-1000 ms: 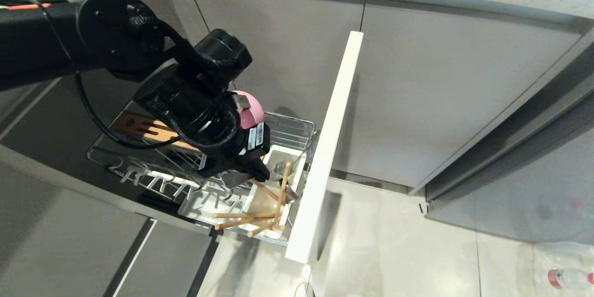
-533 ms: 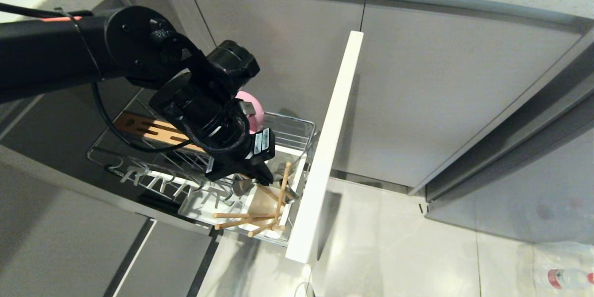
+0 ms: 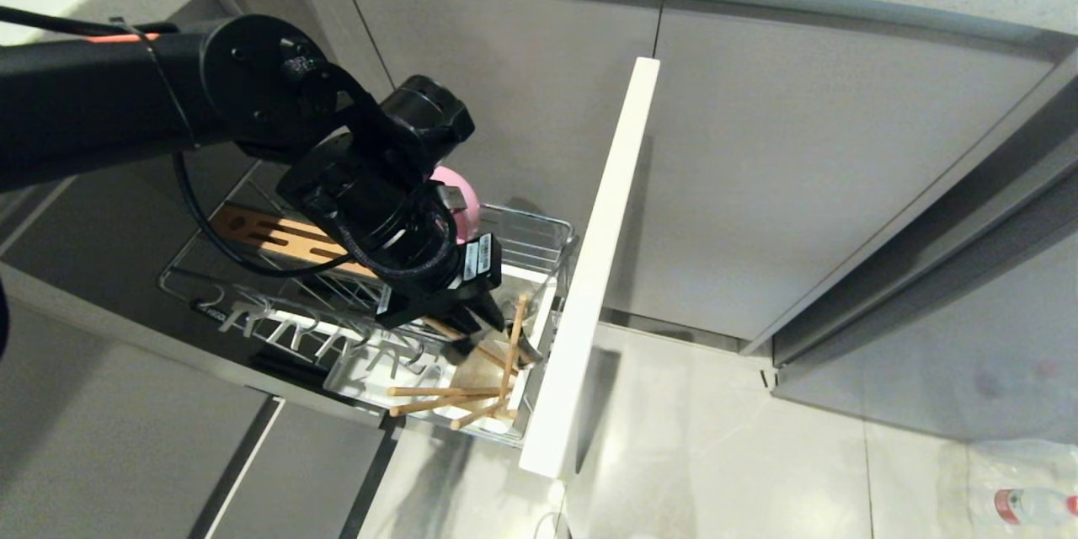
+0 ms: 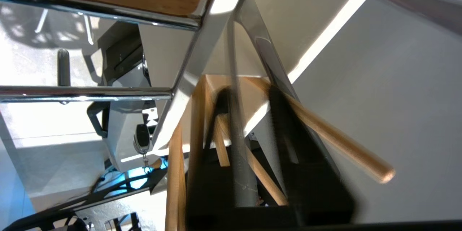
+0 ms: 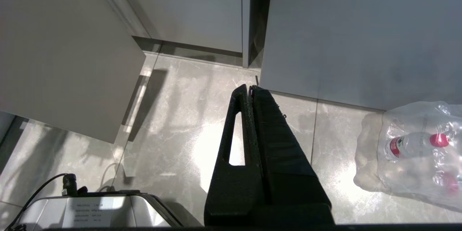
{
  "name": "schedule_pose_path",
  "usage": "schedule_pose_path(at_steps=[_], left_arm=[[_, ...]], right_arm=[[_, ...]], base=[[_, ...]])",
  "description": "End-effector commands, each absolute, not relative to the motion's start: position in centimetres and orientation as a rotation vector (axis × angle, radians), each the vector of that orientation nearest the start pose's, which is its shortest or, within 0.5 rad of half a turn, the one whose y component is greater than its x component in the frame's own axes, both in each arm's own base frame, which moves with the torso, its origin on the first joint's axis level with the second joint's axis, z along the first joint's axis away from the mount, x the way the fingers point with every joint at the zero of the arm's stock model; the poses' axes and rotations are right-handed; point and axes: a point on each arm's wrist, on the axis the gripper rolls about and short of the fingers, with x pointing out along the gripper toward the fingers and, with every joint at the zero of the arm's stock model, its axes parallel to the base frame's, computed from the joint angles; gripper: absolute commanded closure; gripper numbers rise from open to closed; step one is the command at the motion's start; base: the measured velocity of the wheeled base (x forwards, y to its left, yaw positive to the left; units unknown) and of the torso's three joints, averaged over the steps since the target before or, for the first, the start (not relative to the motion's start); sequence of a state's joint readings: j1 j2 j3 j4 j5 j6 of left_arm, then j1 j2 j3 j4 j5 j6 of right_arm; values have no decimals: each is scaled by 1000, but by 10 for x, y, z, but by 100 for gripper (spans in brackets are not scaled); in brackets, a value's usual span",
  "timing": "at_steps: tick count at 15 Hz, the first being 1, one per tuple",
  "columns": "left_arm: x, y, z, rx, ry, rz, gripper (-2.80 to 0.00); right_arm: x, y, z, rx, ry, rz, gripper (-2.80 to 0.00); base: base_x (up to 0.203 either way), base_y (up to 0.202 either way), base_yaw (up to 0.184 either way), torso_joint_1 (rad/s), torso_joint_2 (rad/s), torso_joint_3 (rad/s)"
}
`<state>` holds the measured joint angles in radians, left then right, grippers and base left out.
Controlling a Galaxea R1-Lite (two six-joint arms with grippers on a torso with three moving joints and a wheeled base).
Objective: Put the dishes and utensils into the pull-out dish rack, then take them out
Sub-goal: Pick up the fork and place it in the cupboard, then pick up the plate and place it in the cupboard
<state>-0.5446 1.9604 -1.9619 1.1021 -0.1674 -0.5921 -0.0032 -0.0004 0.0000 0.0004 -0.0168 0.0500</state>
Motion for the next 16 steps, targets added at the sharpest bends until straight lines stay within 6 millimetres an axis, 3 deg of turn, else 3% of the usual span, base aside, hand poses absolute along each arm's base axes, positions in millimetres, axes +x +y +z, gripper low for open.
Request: schedule_pose_path(at_steps=[1, 7, 15, 16], left_arm=[[284, -176, 262, -301, 1249, -284, -280], [280, -174, 268, -307, 1231, -291, -280], [235, -146, 322, -350, 1064, -351, -280], [228, -142, 328, -353, 1044, -353, 0]], right_arm=[[-23, 0, 75, 51, 1, -20, 0], [-23, 0, 75, 51, 1, -20, 0], [-23, 0, 75, 51, 2, -20, 0], [-23, 0, 75, 51, 1, -20, 0]], base=[[0, 0, 0, 0, 0, 0], [0, 0, 0, 0, 0, 0], [0, 0, 0, 0, 0, 0], [0, 0, 0, 0, 0, 0]])
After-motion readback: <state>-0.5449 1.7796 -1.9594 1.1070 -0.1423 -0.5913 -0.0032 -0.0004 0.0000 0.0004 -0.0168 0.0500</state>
